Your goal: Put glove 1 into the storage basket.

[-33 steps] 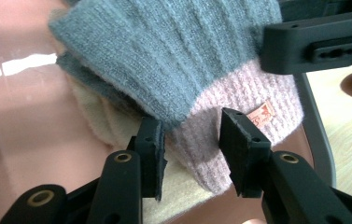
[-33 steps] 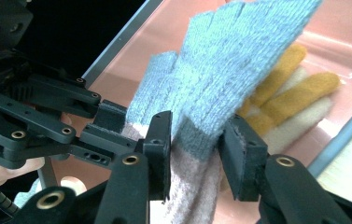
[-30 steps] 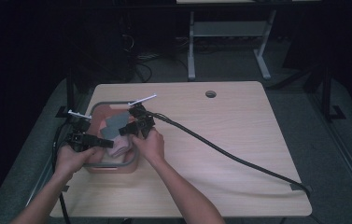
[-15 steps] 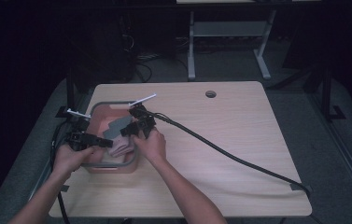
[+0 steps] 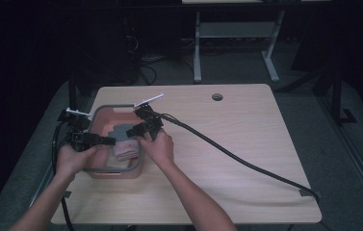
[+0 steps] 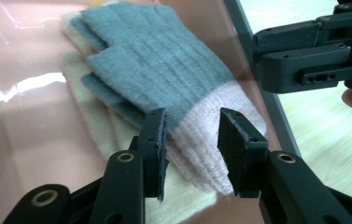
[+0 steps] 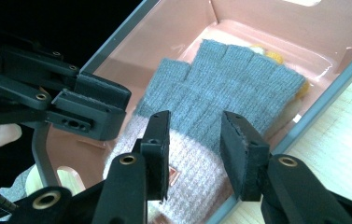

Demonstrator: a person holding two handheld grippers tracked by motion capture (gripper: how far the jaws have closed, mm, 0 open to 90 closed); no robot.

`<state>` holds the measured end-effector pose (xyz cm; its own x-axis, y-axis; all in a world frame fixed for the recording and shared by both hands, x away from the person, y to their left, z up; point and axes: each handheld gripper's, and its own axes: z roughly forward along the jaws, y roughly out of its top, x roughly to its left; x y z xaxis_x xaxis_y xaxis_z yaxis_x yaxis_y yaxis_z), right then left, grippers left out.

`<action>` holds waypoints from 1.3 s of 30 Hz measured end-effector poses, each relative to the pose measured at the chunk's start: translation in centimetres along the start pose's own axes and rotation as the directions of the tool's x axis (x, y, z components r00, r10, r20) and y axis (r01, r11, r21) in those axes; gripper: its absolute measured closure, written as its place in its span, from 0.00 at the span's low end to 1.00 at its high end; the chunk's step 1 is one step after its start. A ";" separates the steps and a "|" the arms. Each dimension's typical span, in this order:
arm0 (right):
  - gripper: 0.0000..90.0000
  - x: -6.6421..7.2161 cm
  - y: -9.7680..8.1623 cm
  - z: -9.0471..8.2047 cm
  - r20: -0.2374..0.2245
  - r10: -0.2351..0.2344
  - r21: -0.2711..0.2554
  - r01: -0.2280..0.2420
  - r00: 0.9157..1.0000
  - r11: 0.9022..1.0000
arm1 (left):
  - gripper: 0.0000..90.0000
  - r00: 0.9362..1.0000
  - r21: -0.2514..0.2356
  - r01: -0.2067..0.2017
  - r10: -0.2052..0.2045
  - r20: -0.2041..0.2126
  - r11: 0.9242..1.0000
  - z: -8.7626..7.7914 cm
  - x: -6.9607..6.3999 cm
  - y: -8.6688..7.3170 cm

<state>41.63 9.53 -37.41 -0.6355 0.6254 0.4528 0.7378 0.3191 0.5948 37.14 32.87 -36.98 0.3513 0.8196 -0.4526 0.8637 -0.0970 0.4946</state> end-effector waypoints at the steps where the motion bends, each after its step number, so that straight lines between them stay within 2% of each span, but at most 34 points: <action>1: 0.69 0.0 0.0 -0.1 -0.005 0.001 -0.003 -0.001 1.000 1.000 | 0.70 1.000 -0.002 -0.002 0.002 0.004 1.000 0.0 -0.1 0.0; 5: 0.69 0.1 0.1 -0.4 -0.004 -0.004 -0.009 0.004 1.000 1.000 | 0.71 1.000 0.002 -0.016 0.016 0.023 1.000 0.4 -0.4 0.0; 8: 0.68 0.1 0.1 -0.6 -0.008 -0.008 -0.009 0.008 1.000 1.000 | 0.71 1.000 0.017 -0.027 0.026 0.016 1.000 0.9 -0.5 -0.1; 12: 0.68 0.1 0.1 -0.7 -0.009 -0.008 -0.011 0.008 1.000 1.000 | 0.70 1.000 0.029 -0.017 0.017 0.006 0.999 1.4 -0.3 -0.4; 15: 0.67 0.1 0.1 -0.9 -0.007 -0.016 -0.014 0.016 1.000 1.000 | 0.70 1.000 0.011 -0.006 0.006 0.019 1.000 1.1 -0.1 -0.3; 20: 0.64 0.0 0.3 -1.5 -0.008 -0.015 -0.018 0.015 1.000 1.000 | 0.67 0.999 -0.011 -0.025 0.025 0.026 1.000 0.3 -0.3 0.0; 23: 0.62 -0.1 0.4 -2.0 -0.009 -0.020 -0.022 0.020 1.000 1.000 | 0.64 0.999 -0.031 -0.029 0.030 0.035 0.999 0.0 -0.7 0.1; 26: 0.60 -0.7 0.3 -2.8 -0.049 0.001 -0.052 -0.003 0.999 0.999 | 0.62 0.998 -0.048 -0.034 0.036 0.051 0.998 -0.1 -1.2 0.2; 30: 0.58 -1.7 -0.1 -3.9 -0.024 0.009 -0.053 -0.010 1.000 0.999 | 0.59 0.996 -0.065 -0.046 0.051 0.067 0.997 -0.2 -1.9 0.5; 33: 0.56 -2.3 -0.5 -4.9 -0.037 0.025 -0.070 -0.027 0.999 0.997 | 0.57 0.995 -0.075 -0.053 0.059 0.081 0.996 -0.1 -2.6 0.6; 36: 0.56 -2.5 -0.5 -5.7 -0.007 0.007 -0.068 -0.008 1.000 0.998 | 0.56 0.993 -0.085 -0.065 0.073 0.095 0.994 0.1 -3.3 0.9; 39: 0.55 -2.9 -0.7 -6.7 -0.032 0.028 -0.095 -0.031 0.999 0.995 | 0.55 0.990 -0.089 -0.078 0.087 0.108 0.993 0.3 -4.0 1.1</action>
<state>41.46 2.70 -34.64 -0.6215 0.6107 0.4907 0.7323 0.2302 0.6409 36.77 29.34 -34.87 0.4623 0.7420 -0.4856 0.7981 -0.1095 0.5925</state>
